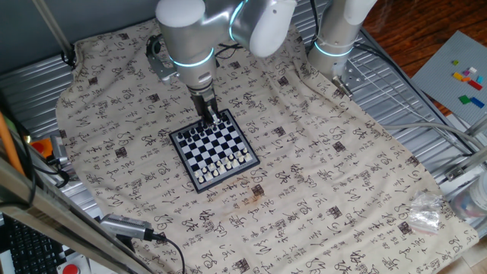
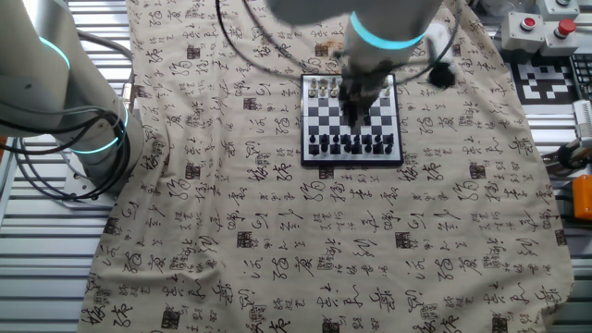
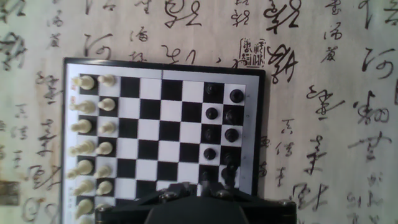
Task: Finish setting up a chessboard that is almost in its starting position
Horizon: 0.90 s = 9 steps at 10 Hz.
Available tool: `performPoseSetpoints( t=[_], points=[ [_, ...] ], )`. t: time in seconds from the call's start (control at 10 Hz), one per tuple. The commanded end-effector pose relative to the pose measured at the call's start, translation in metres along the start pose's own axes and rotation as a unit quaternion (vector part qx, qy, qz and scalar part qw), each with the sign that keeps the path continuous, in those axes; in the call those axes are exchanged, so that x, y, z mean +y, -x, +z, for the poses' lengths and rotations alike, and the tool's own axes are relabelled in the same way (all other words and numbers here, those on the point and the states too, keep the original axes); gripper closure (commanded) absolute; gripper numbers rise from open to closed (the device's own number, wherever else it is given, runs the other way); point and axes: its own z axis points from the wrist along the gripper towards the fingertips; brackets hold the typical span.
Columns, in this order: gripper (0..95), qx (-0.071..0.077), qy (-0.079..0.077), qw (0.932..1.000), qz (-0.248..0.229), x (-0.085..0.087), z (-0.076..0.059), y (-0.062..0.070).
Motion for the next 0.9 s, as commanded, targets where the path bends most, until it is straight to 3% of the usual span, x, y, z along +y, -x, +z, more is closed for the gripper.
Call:
performPoseSetpoints(
  t=[0.1, 0.3, 0.6, 0.9],
  points=[
    [95.0, -0.003, -0.004, 1.0000, -0.006, 0.008, -0.015, 0.009],
    [95.0, -0.002, -0.018, 0.9998, -0.011, 0.030, -0.030, 0.018],
    [95.0, -0.005, -0.029, 0.9995, -0.009, 0.063, -0.037, 0.020],
    [95.0, -0.006, -0.029, 0.9995, -0.010, 0.067, -0.040, 0.022]
  ],
)
